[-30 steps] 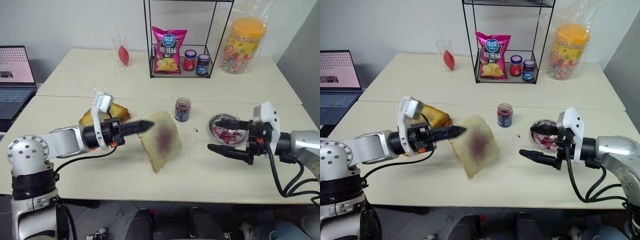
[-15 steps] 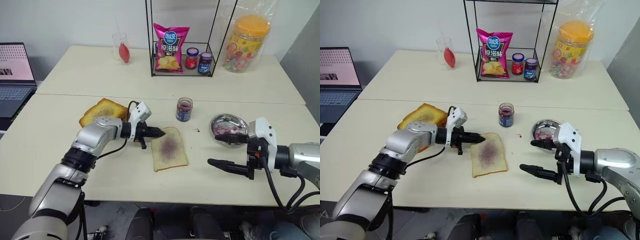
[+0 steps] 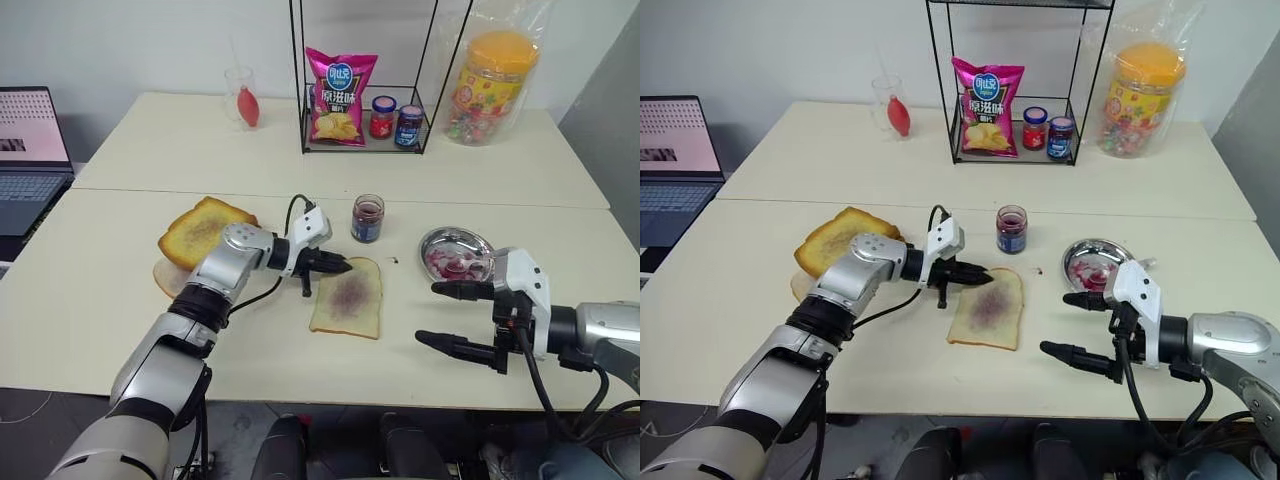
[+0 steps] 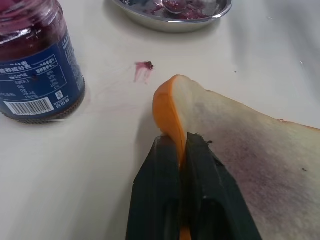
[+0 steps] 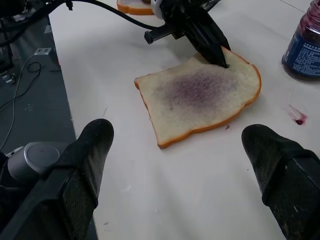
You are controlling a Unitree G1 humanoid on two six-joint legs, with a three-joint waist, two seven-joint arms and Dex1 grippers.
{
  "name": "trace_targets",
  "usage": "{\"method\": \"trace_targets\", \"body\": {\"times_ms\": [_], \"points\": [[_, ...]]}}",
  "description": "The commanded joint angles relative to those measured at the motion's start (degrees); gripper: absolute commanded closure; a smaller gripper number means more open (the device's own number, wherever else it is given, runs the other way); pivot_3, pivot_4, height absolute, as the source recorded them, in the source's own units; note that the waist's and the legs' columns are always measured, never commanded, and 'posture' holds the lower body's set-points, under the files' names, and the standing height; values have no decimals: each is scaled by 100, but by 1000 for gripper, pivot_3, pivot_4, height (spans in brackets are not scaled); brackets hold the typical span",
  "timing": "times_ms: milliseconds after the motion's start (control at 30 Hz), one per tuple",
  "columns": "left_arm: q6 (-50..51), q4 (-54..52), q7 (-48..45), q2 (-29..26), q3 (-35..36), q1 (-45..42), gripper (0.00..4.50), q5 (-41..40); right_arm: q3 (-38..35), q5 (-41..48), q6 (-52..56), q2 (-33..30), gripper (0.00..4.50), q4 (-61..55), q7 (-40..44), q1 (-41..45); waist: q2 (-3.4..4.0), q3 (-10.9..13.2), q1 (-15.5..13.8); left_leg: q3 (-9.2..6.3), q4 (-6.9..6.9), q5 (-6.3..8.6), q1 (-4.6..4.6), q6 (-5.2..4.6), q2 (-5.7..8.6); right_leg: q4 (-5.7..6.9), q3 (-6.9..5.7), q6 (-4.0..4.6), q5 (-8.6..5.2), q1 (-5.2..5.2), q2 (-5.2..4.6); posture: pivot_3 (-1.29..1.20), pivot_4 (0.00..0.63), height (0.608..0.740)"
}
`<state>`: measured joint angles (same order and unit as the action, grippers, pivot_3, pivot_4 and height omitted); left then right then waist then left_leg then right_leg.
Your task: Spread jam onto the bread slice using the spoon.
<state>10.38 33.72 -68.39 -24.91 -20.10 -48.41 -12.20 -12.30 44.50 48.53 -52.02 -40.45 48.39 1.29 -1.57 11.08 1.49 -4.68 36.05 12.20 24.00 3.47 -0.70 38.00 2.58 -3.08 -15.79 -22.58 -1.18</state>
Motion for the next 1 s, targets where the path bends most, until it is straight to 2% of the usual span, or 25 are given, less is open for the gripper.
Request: {"method": "trace_targets", "body": {"times_ms": [33, 233, 433, 567, 633, 700, 767, 867, 1000], "points": [[-362, -147, 79, 129, 276, -167, 3336, 101, -214, 88, -72, -92, 0, -189, -25, -29, 0, 0, -1, 1, 2, 0, 0, 0, 0, 0, 1, -1, 1, 1, 0, 0, 150, 740], [-476, -329, 144, 284, 268, -123, 2184, 317, -418, -45, -349, -138, 0, 97, 217, -204, 0, 0, -1, 0, 3, 0, -5, 0, 0, 3, 1, -2, 2, 5, 0, 0, 150, 740], [-809, -425, 498, 158, 394, -133, 1045, 671, -504, -143, -555, -27, 0, 289, 140, -341, 0, 0, 0, -1, 4, 0, -15, 0, 0, 4, 1, -3, 2, 17, 1, 0, 150, 740], [-1027, -1331, 389, -326, 788, 85, 1045, 479, -805, -60, -629, 492, 0, 399, -523, -303, -4, 2, 24, -3, 3, -1, -19, 0, -2, 7, 0, -2, 2, 18, 4, 0, 150, 740], [-627, -2098, 267, -618, 1149, 300, 1045, 43, -948, -20, -640, 835, 0, 275, -991, -306, -1, 2, 37, -1, 3, -1, -20, 0, -3, 10, 3, 5, 7, 18, 4, 0, 150, 740], [-297, -2770, 110, -947, 1427, 625, 1045, -309, -799, -419, -812, 1173, 0, 182, -1519, -304, 3, 0, 48, -3, 1, -1, -21, 0, -12, 13, 2, 24, 17, 17, 8, 0, 150, 740], [199, -3612, 236, -1197, 1553, 929, 1045, -460, -861, -842, -1137, 1713, 0, 559, -2278, -4, 8, -3, 37, -4, -2, -1, -25, 0, -11, 16, 0, 25, 17, 16, 8, 0, 150, 740], [1064, -4611, 555, -1404, 1902, 1335, 1045, -937, -1003, -949, -1184, 2217, 0, 465, -2908, 61, 15, -3, 33, -3, 1, -2, -25, 1, -9, 13, 1, 21, 15, 19, 5, 0, 150, 740], [1418, -5729, 797, -1466, 1748, 1796, 420, -1053, -1565, -730, -1199, 2737, 0, 982, -3439, 105, 15, -2, -30, -9, 10, -3, -24, 2, -1, 9, -3, 14, 15, 31, -3, 0, 150, 740]]}}
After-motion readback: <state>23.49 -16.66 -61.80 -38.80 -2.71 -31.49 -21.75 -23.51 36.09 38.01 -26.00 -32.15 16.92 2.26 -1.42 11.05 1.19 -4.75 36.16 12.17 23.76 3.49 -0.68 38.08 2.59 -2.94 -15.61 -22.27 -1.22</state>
